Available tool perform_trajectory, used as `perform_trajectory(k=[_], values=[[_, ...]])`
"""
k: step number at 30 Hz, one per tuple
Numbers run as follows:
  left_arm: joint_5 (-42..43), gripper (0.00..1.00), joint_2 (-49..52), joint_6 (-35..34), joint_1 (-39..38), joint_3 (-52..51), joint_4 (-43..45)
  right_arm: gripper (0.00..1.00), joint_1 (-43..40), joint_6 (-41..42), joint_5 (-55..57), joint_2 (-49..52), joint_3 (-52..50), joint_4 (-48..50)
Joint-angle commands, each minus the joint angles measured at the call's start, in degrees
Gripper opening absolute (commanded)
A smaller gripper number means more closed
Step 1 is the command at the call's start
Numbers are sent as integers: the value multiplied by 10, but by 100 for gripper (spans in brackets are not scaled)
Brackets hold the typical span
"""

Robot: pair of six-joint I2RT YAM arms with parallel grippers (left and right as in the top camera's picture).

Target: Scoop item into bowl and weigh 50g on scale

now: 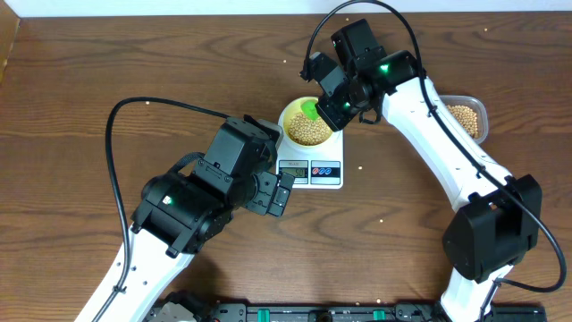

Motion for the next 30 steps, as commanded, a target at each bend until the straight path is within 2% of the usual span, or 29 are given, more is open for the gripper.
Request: perform_trajectory(k=[1, 17, 24, 30], values=[[3, 97, 1, 5, 1, 10, 0, 1, -6, 76, -22, 6, 14, 8], [3, 97, 1, 5, 1, 10, 0, 1, -131, 277, -211, 6, 3, 9], [3, 97, 1, 5, 1, 10, 0, 1, -190, 292, -275, 4, 3, 13], [3, 97, 1, 5, 1, 10, 0, 1, -241, 300, -256, -19, 3, 12]])
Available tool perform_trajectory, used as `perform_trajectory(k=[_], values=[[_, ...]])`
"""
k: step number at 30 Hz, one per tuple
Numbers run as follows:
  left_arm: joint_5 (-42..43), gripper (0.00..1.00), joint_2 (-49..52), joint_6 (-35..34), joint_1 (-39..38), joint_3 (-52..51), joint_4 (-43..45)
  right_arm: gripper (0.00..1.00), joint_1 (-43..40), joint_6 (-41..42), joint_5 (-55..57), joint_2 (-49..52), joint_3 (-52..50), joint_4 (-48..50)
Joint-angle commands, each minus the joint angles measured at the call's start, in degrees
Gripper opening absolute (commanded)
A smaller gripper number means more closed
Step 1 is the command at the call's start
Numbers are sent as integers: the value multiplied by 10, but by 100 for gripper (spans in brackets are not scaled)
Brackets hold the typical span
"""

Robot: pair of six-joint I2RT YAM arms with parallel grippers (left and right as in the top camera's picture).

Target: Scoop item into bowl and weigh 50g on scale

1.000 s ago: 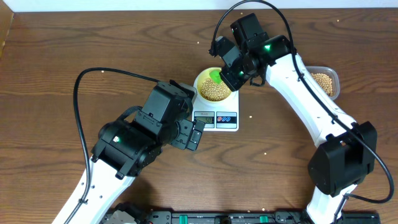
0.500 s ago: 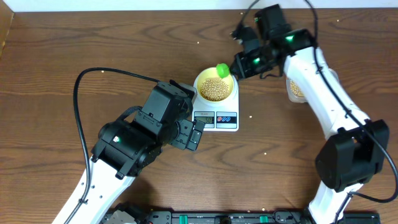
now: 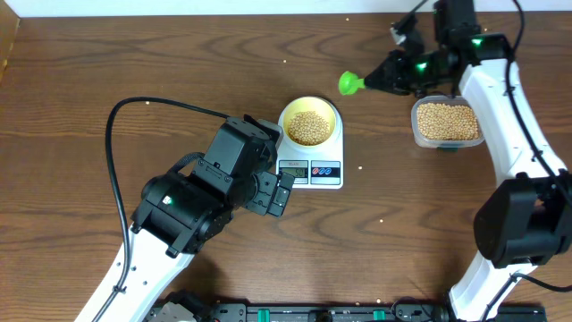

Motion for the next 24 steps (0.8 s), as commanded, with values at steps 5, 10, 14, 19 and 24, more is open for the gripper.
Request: perform_trajectory(k=[5, 10, 14, 19, 24], values=[[3, 97, 1, 5, 1, 10, 0, 1, -63, 24, 169, -52, 3, -69], [3, 97, 1, 5, 1, 10, 0, 1, -80, 24, 296, -79, 3, -141], [3, 97, 1, 5, 1, 10, 0, 1, -77, 23, 350, -78, 3, -148], [3, 97, 1, 5, 1, 10, 0, 1, -73, -4, 447, -59, 0, -147], [3, 97, 1, 5, 1, 10, 0, 1, -73, -43, 448, -17, -18, -134]])
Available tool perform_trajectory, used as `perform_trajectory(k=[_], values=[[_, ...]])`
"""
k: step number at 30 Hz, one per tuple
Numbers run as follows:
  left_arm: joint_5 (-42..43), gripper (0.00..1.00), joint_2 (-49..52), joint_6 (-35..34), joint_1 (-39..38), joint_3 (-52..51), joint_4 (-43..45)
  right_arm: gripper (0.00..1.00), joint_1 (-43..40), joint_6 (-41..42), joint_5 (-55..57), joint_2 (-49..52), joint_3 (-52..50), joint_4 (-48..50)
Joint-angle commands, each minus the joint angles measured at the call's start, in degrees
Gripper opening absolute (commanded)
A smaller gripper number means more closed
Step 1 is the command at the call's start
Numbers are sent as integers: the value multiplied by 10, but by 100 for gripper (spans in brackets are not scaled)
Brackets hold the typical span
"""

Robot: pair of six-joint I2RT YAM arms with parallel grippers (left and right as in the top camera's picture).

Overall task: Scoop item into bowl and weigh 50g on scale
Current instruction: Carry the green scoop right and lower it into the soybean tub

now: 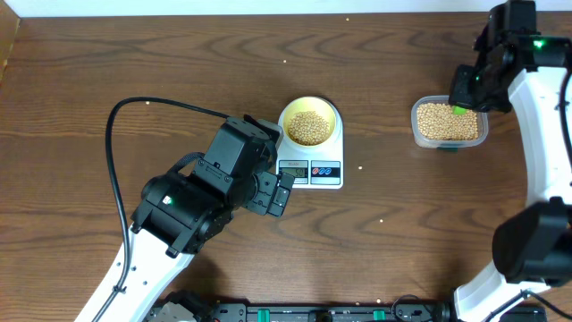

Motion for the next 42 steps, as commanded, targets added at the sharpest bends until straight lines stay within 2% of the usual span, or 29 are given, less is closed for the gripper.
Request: perform_trajectory(k=[1, 10, 17, 18, 19, 20, 22, 23, 27, 32, 36, 42], values=[[3, 97, 1, 5, 1, 10, 0, 1, 5, -40, 34, 45, -23, 18], [3, 97, 1, 5, 1, 10, 0, 1, 5, -63, 32, 88, -56, 86], [3, 97, 1, 5, 1, 10, 0, 1, 5, -67, 32, 97, -68, 98], [3, 97, 1, 5, 1, 10, 0, 4, 6, -67, 32, 96, -68, 99], [3, 97, 1, 5, 1, 10, 0, 16, 6, -67, 31, 95, -68, 99], [3, 97, 1, 5, 1, 10, 0, 34, 6, -67, 31, 94, -68, 98], [3, 97, 1, 5, 1, 10, 0, 85, 6, -67, 29, 90, -68, 97], [3, 97, 1, 5, 1, 10, 0, 99, 7, -67, 28, 87, -68, 96], [3, 97, 1, 5, 1, 10, 0, 99, 9, -67, 27, 66, -63, 96], [3, 97, 1, 5, 1, 10, 0, 99, 17, -87, -6, -9, -41, 79], [3, 97, 1, 5, 1, 10, 0, 99, 29, -118, -73, -106, -37, 73], [3, 97, 1, 5, 1, 10, 0, 99, 58, -97, -18, -307, -37, -5]])
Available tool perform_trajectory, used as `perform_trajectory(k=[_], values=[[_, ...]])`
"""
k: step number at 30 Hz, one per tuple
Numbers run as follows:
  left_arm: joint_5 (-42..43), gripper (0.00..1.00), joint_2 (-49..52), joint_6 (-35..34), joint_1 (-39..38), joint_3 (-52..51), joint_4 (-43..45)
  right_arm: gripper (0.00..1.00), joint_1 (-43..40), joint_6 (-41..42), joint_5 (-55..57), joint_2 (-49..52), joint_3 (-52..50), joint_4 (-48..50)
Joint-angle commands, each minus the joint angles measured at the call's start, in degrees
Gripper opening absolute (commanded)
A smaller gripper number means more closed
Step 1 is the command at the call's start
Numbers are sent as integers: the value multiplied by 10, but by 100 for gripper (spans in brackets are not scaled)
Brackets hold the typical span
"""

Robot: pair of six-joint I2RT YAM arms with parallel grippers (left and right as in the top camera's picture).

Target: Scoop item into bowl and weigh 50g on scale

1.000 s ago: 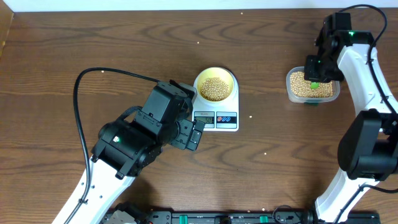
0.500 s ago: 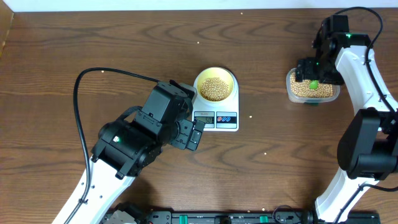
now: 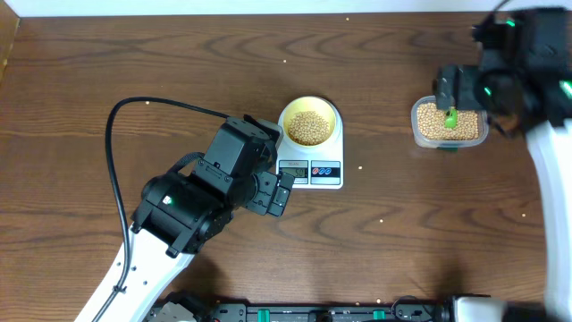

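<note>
A yellow bowl (image 3: 309, 125) holding tan beans stands on the white scale (image 3: 311, 173), whose display faces the front. At the right, a clear container (image 3: 433, 125) is full of the same beans. My right gripper (image 3: 454, 100), blurred, hangs over that container, shut on a green scoop (image 3: 451, 116) whose tip is down among the beans. My left gripper (image 3: 282, 191) rests just left of the scale's front; its jaws are too dark to read.
The left arm's black cable (image 3: 134, 112) loops across the left of the wooden table (image 3: 179, 54). The right arm (image 3: 545, 152) runs down the right edge. A black rail (image 3: 313, 313) lies along the table's front edge.
My right gripper has shifted from the container's right rim to above its middle, and the green scoop now sits lower in the beans. The left arm, bowl and scale have not moved.
The right gripper first held the green scoop over the yellow bowl on the scale. Then it held the scoop in the air between bowl and container. Then it stood at the container's right rim, and now the scoop is in the container's beans.
</note>
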Motion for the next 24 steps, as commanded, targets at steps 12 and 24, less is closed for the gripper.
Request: perform_trajectory(k=[12, 24], values=[[3, 97, 1, 5, 1, 10, 0, 99, 56, 167, 256, -428, -143, -159], [3, 97, 1, 5, 1, 10, 0, 99, 56, 395, 420, -840, -522, 56]])
